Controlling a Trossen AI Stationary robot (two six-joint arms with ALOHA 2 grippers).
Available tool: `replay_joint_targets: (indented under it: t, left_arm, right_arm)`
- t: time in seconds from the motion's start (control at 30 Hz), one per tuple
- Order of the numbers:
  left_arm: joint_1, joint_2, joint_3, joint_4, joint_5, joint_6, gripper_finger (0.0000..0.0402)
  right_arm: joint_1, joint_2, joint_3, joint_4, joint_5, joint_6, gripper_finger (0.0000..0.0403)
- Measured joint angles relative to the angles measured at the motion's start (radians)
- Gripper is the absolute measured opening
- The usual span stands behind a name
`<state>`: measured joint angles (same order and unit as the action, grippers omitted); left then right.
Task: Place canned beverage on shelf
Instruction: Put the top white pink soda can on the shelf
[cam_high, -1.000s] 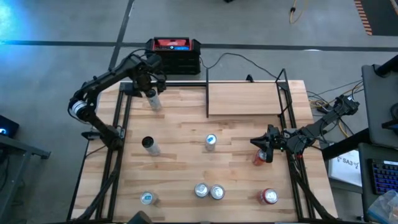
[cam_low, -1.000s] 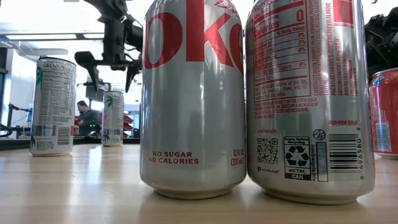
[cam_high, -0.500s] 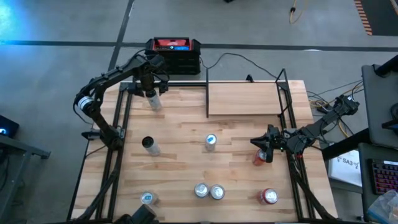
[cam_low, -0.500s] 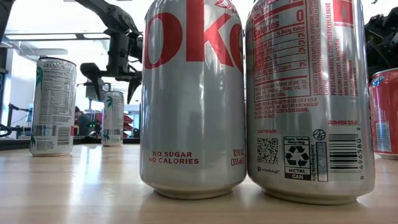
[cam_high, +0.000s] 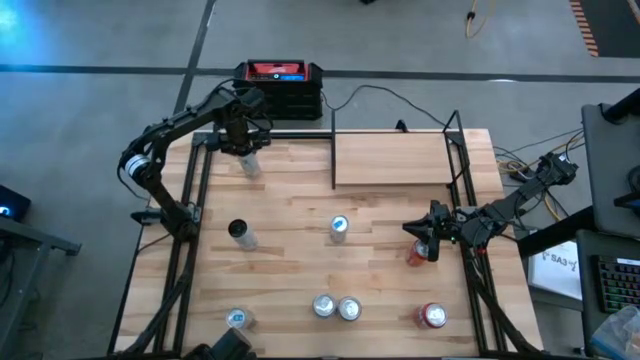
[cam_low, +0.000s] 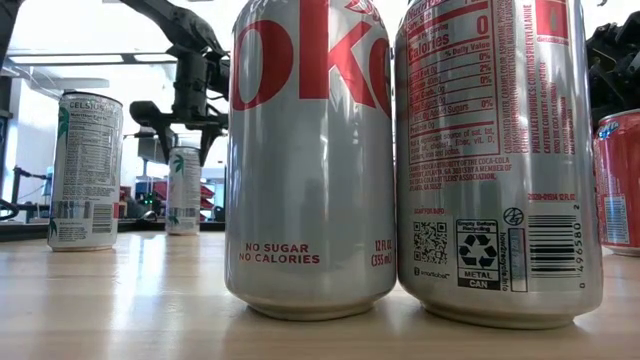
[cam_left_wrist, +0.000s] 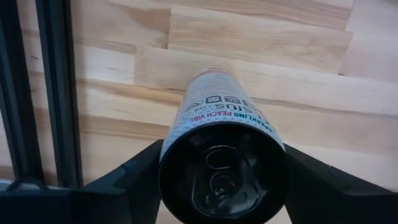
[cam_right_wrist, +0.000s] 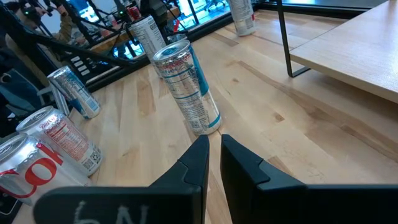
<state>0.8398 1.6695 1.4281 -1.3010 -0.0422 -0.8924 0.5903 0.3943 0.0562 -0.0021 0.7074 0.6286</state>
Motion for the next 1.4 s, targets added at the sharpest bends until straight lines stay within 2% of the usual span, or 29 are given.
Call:
replay_joint_targets:
  t: [0.17,0.37,0.63,0.93,1.4]
  left_arm:
    - [0.000,0.000,0.000,0.000,0.002,-0.118,0.0243]
    - [0.000,0.000,0.000,-0.007,0.029,-0.347,0.0270]
    - [-0.006,0.000,0.000,-0.048,0.064,-0.605,0.0244]
    - [-0.007,0.000,0.000,-0.109,0.080,-0.829,0.0253]
    - [-0.012,0.000,0.000,-0.105,0.082,-1.146,0.0252]
  right_arm:
    - [0.000,0.000,0.000,0.000,0.000,0.000,0.0029]
    - [0.000,0.000,0.000,0.000,0.000,0.000,0.0029]
    - [0.000,0.000,0.000,0.000,0.000,0.000,0.0029]
    - [0.000,0.000,0.000,0.000,0.000,0.000,0.0029]
    - [0.000,0.000,0.000,0.000,0.000,0.000,0.0029]
